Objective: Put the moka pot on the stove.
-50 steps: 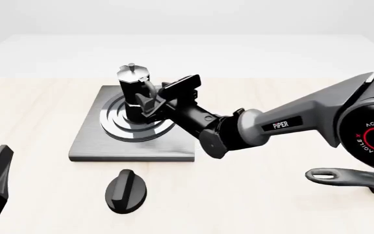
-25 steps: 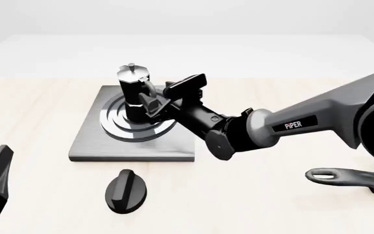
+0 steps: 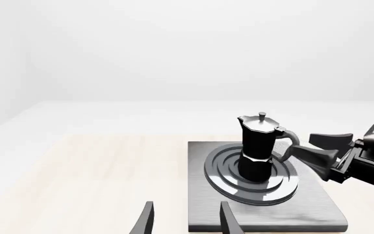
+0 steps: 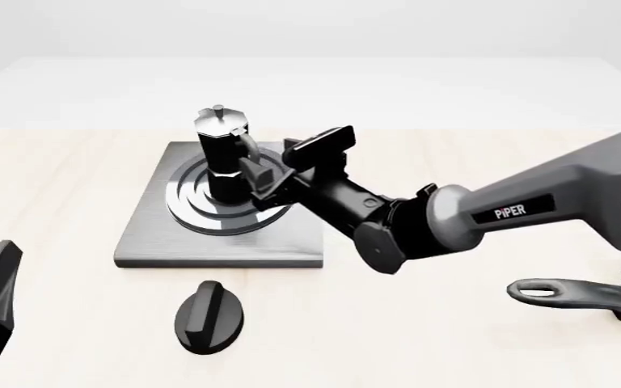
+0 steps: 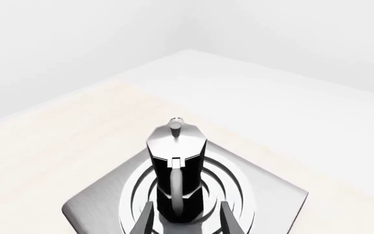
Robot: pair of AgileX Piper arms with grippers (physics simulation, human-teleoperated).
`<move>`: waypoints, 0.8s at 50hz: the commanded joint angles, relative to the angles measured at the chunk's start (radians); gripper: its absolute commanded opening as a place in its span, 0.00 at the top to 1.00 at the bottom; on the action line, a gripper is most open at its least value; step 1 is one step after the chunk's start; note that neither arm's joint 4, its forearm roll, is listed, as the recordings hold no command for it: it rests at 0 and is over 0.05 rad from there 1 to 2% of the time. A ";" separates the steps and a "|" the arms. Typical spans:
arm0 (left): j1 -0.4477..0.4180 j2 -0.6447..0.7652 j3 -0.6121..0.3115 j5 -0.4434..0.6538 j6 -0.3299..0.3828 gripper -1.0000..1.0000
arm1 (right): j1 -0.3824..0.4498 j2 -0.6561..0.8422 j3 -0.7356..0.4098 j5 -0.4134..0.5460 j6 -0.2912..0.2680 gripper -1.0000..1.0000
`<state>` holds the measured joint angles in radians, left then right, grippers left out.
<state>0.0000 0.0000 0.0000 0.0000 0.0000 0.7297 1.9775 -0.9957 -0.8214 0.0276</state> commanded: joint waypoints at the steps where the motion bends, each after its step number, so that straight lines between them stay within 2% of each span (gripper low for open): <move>1: 0.000 0.000 0.000 0.000 0.000 0.00 | -0.009 -0.023 0.041 -0.016 0.003 0.00; 40: 0.000 0.000 0.000 0.000 0.000 0.00 | -0.030 -0.092 0.126 -0.036 -0.004 0.00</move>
<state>0.0000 0.0000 0.0000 0.0000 0.0000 0.7072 1.9005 -0.8895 -0.8528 0.0260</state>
